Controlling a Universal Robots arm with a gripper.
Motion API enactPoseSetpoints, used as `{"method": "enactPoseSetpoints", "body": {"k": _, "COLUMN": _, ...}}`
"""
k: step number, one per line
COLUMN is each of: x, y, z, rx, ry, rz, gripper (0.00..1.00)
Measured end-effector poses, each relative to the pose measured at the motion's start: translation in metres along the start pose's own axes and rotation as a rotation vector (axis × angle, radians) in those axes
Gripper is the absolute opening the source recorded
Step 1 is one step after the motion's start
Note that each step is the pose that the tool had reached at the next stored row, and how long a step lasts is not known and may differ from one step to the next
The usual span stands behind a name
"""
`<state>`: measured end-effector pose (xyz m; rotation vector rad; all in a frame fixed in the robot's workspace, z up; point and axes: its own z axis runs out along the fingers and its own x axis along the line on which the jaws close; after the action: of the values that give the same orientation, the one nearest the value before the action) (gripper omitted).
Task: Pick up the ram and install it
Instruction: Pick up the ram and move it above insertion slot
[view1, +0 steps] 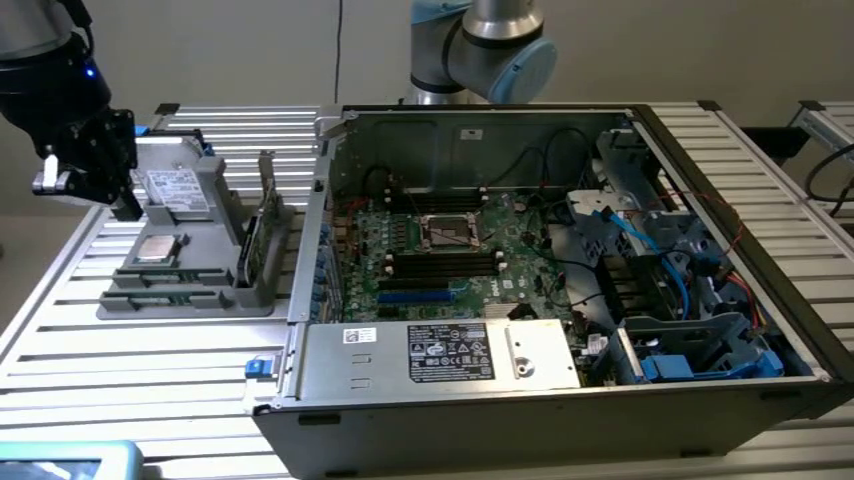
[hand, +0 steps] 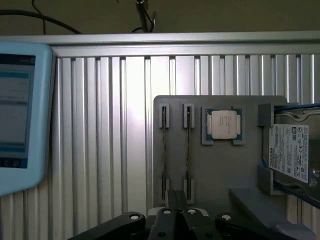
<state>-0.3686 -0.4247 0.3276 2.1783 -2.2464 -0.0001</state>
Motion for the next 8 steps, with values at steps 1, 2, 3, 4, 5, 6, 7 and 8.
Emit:
{"method": "enactPoseSetpoints", "body": {"k": 1, "x": 0.0000, "y": 0.0000, "z": 0.0000, "rx": 0.0000, "ry": 0.0000, "rz": 0.000, "gripper": 0.11}}
{"method": "enactPoseSetpoints", "body": {"k": 2, "x": 0.0000, "y": 0.0000, "z": 0.0000, "rx": 0.0000, "ry": 0.0000, "rz": 0.000, "gripper": 0.11}}
{"method": "enactPoseSetpoints", "body": {"k": 3, "x": 0.0000, "y": 0.0000, "z": 0.0000, "rx": 0.0001, "ry": 0.0000, "rz": 0.000, "gripper": 0.11}}
{"method": "enactPoseSetpoints", "body": {"k": 4, "x": 0.0000, "y": 0.0000, "z": 0.0000, "rx": 0.0000, "ry": 0.0000, "rz": 0.000, "gripper": 0.12}}
{"method": "enactPoseSetpoints", "body": {"k": 5, "x": 0.0000, "y": 0.0000, "z": 0.0000, "rx": 0.0001, "ry": 0.0000, "rz": 0.000, "gripper": 0.18}}
{"method": "enactPoseSetpoints", "body": {"k": 6, "x": 0.0000, "y": 0.0000, "z": 0.0000, "rx": 0.0000, "ry": 0.0000, "rz": 0.000, "gripper": 0.18}}
{"method": "enactPoseSetpoints", "body": {"k": 7, "x": 0.0000, "y": 0.0000, "z": 0.0004, "rx": 0.0001, "ry": 0.0000, "rz": 0.000, "gripper": 0.24}}
{"method": "enactPoseSetpoints", "body": {"k": 8, "x": 0.0000, "y": 0.0001, "z": 0.0017, "rx": 0.0002, "ry": -0.0001, "rz": 0.000, "gripper": 0.24}}
